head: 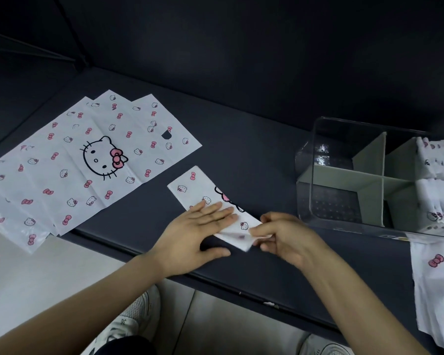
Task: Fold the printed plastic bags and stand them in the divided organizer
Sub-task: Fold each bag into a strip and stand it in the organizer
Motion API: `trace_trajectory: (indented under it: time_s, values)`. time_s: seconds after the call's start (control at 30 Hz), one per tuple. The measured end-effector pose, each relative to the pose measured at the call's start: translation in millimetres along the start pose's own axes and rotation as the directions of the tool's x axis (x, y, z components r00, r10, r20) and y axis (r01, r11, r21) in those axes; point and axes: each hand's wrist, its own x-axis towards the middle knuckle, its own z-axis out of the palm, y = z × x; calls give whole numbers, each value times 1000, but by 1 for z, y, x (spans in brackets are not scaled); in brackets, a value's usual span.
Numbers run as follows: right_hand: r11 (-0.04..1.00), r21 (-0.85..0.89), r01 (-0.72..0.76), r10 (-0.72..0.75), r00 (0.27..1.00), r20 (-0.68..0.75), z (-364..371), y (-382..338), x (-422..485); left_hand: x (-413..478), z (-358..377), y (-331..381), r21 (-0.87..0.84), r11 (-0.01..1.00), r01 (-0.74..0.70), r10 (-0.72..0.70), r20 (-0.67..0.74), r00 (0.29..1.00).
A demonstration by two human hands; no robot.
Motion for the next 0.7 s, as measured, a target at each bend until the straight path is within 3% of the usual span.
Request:
trace_trajectory:
  time_s: [0.1, 0.17, 0.2, 0.27, 0.3, 0.37, 0.43, 0.5, 0.7]
  values:
    - [969, 237, -64, 40, 994, 103, 0, -4, -7, 3, 0, 2, -186, 982, 44, -55, -54, 997]
    - [958, 283, 46, -80, 991, 111, 1, -6, -11, 6, -6, 9, -387, 901, 196, -229, -41, 973]
    - [959, 247, 141, -168, 981, 94, -1, -6, -11, 8, -11, 13, -502, 806, 313, -355, 13, 935]
    - [942, 52, 331, -333, 941, 52, -4, -6, -9, 10, -21, 19, -719, 522, 458, -517, 160, 841]
    - [914, -74, 398, -397, 917, 37, -5, -5, -5, 10, -25, 20, -784, 408, 468, -538, 207, 817]
    - [826, -293, 482, -483, 873, 74, -1, 0, 4, 12, -32, 21, -833, 299, 464, -536, 256, 804]
    - [745, -382, 547, -556, 825, 98, 5, 5, 14, 12, -36, 23, -850, 258, 460, -524, 277, 806]
    - [736, -351, 578, -597, 800, 66, 11, 8, 20, 12, -37, 24, -852, 242, 464, -520, 290, 804]
    - [789, -325, 521, -539, 841, 38, 20, 15, 20, 10, -38, 21, -846, 289, 449, -502, 265, 823]
